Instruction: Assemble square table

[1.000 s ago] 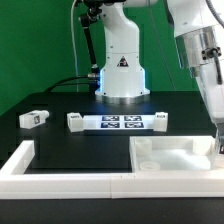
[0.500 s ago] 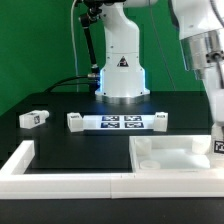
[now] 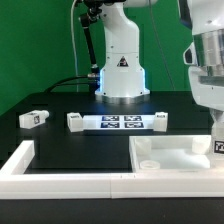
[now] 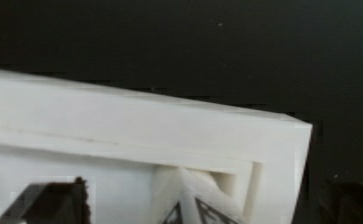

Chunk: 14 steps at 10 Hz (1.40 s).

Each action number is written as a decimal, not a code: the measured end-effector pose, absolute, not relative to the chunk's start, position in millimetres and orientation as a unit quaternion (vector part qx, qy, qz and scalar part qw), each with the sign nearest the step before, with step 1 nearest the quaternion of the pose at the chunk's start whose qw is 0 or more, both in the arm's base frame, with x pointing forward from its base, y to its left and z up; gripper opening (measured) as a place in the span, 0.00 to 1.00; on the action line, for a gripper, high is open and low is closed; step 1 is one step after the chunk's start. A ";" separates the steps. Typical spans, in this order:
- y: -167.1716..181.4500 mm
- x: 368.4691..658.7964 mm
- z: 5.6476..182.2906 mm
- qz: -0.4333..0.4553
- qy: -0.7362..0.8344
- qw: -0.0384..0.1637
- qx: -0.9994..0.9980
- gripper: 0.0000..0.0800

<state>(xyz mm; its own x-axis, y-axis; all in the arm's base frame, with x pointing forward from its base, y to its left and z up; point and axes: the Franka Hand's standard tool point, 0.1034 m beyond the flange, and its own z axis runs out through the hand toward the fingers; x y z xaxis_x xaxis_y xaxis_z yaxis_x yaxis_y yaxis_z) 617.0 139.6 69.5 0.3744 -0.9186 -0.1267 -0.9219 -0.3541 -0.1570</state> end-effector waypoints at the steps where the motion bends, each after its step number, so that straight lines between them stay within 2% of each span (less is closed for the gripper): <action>1: 132.3 615.6 69.4 0.007 0.468 0.085 -0.880 0.81; 3: 122.8 617.1 66.7 -0.007 0.311 0.074 -0.948 0.81; 5: 103.7 622.1 64.3 -0.023 0.249 0.074 -0.965 0.81; 6: 105.4 621.5 64.0 -0.021 0.269 0.074 -0.960 0.75; 8: 105.7 621.4 64.0 -0.018 0.303 0.076 -0.950 0.39; 13: 116.3 623.6 63.7 0.002 0.529 0.079 -0.845 0.36; 14: 117.6 626.1 63.8 0.000 0.592 0.086 -0.801 0.36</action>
Offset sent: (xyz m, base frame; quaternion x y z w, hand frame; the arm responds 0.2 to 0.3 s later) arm 0.0083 -0.0167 -0.0057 0.0264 -0.0319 -0.2493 0.9676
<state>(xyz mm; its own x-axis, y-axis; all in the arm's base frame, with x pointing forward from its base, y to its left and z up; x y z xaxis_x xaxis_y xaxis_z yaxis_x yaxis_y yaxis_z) 626.1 117.6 63.8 0.2993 -0.9488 -0.1006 -0.9487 -0.2847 -0.1375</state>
